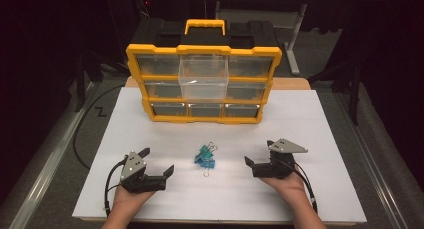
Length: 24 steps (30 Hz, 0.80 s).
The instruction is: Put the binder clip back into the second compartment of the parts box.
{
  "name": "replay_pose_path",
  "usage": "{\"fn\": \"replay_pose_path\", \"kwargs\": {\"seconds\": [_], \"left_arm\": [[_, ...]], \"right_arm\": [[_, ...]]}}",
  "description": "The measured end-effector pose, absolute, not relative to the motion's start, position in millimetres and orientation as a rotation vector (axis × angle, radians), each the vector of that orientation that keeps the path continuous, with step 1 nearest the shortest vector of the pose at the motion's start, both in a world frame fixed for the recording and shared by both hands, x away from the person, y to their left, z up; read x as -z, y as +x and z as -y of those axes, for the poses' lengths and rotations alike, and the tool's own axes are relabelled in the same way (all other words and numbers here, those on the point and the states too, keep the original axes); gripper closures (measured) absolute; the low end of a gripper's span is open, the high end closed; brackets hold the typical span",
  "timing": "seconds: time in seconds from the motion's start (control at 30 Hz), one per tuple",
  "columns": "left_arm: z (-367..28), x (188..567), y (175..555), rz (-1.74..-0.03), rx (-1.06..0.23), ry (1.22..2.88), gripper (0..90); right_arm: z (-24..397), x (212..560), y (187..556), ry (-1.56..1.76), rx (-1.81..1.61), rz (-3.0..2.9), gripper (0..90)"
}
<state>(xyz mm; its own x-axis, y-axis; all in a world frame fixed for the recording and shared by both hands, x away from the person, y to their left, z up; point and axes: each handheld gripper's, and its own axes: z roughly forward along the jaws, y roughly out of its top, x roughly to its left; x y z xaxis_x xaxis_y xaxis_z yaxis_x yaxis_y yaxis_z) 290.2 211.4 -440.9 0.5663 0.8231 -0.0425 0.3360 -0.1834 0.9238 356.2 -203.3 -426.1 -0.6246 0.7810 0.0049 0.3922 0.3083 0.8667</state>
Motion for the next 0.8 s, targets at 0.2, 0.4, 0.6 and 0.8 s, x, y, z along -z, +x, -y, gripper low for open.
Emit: {"fn": "replay_pose_path", "kwargs": {"seconds": [0.2, 0.4, 0.6, 0.8], "left_arm": [[-213, 441, 291, -0.970, -0.590, 1.765, 0.1], [-212, 441, 290, -0.963, -0.591, 1.765, 0.1], [-212, 441, 291, -0.958, -0.585, 1.772, 0.1], [-212, 441, 291, -0.959, -0.584, 1.772, 0.1]], "right_arm": [[204, 430, 358, 1.071, -1.235, -2.199, 0.3], [202, 433, 358, 1.074, -1.180, -2.259, 0.2], [202, 437, 360, 1.068, -1.115, -2.354, 0.3], [200, 438, 359, 1.046, -1.089, -2.427, 0.3]]}}
